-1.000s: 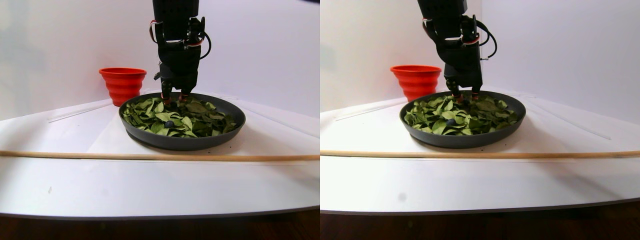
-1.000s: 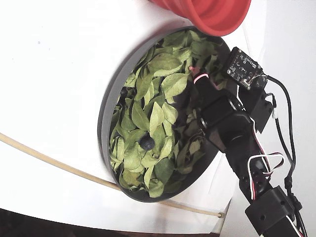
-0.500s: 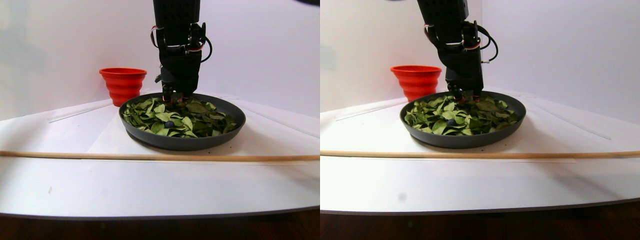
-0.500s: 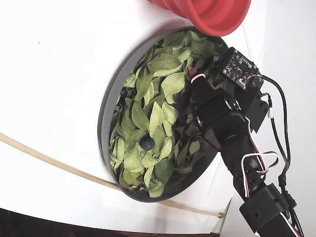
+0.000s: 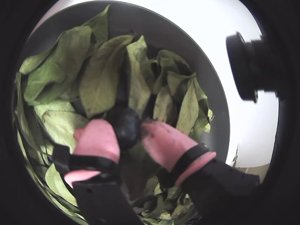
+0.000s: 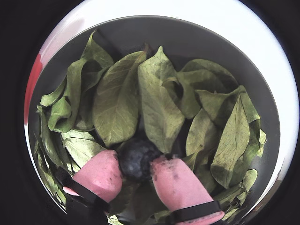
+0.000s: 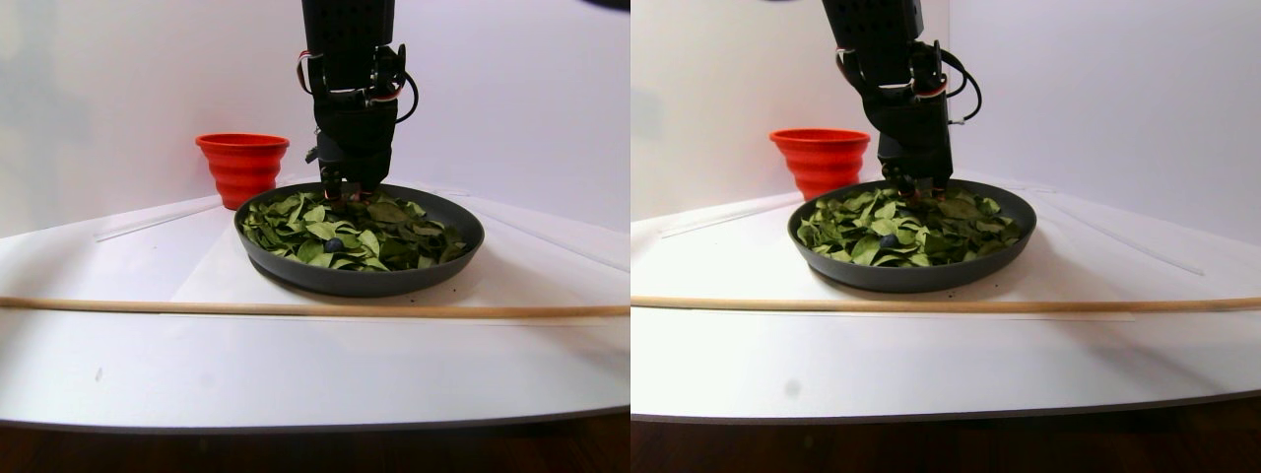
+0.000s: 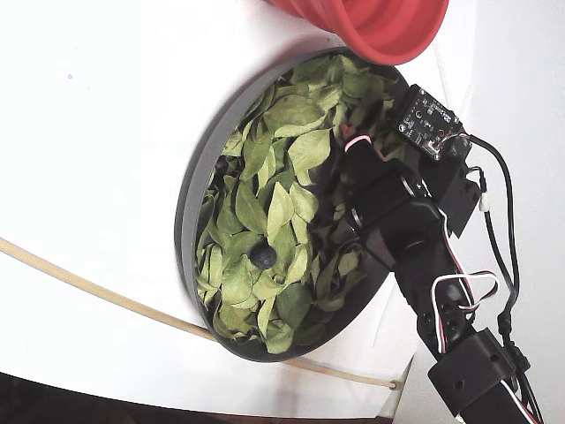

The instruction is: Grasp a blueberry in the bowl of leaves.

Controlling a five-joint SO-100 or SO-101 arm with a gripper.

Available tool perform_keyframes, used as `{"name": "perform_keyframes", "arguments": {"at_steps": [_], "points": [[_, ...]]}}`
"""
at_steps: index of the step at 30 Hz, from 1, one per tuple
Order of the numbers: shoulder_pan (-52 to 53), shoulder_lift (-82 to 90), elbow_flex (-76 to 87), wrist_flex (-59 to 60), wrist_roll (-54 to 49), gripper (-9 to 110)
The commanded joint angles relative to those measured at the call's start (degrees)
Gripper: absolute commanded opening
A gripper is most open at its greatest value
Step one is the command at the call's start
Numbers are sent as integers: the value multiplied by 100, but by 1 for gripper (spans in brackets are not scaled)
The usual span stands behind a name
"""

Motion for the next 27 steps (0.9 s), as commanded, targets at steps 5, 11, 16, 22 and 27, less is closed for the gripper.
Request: {"name": "perform_keyframes", "arguments": {"at_steps": [5, 11, 16, 22, 27], "points": [[26, 501, 62, -35, 18, 10], [-35, 800, 176, 18, 53, 10], [-79, 1002, 255, 88, 70, 10], [-123, 1274, 369, 149, 123, 9], [-158, 1450, 457, 185, 132, 9]]}}
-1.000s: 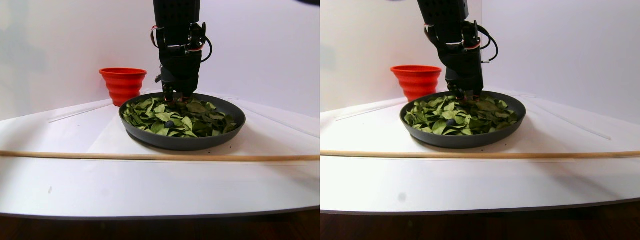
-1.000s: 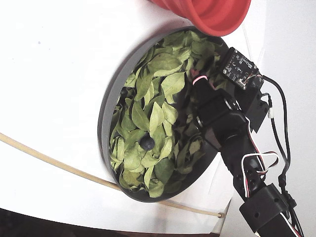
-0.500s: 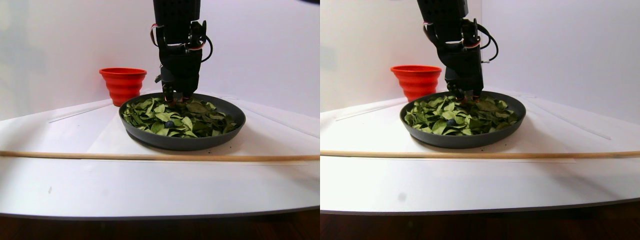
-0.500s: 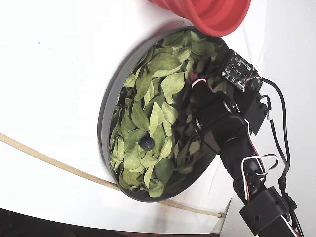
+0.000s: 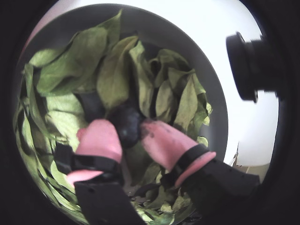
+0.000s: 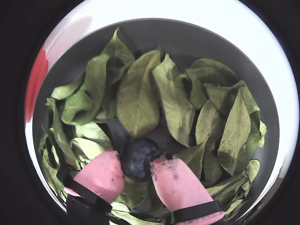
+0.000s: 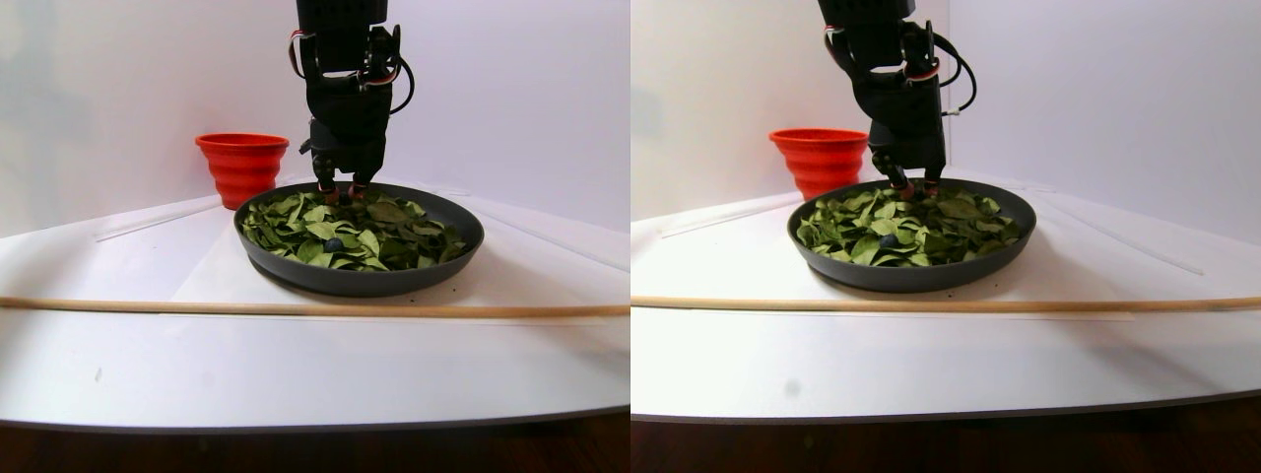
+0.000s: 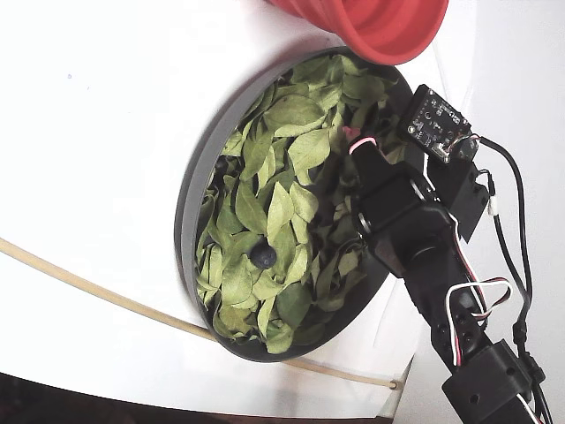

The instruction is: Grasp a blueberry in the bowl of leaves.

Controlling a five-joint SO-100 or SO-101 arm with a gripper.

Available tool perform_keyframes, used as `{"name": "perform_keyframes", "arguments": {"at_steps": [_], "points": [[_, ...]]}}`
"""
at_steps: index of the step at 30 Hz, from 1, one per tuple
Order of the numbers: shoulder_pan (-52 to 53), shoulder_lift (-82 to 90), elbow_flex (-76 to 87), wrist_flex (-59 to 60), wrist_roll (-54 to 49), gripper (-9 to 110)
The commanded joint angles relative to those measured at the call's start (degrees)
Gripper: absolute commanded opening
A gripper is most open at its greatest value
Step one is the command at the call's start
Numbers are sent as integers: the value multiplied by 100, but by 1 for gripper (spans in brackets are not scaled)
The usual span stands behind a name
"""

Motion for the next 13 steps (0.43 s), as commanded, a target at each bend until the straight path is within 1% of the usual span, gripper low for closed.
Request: {"name": "perform_keyframes", "arguments": {"at_steps": [1, 13], "points": [[-26, 870, -18, 18, 0, 9], [-123, 1327, 272, 167, 26, 9]]}}
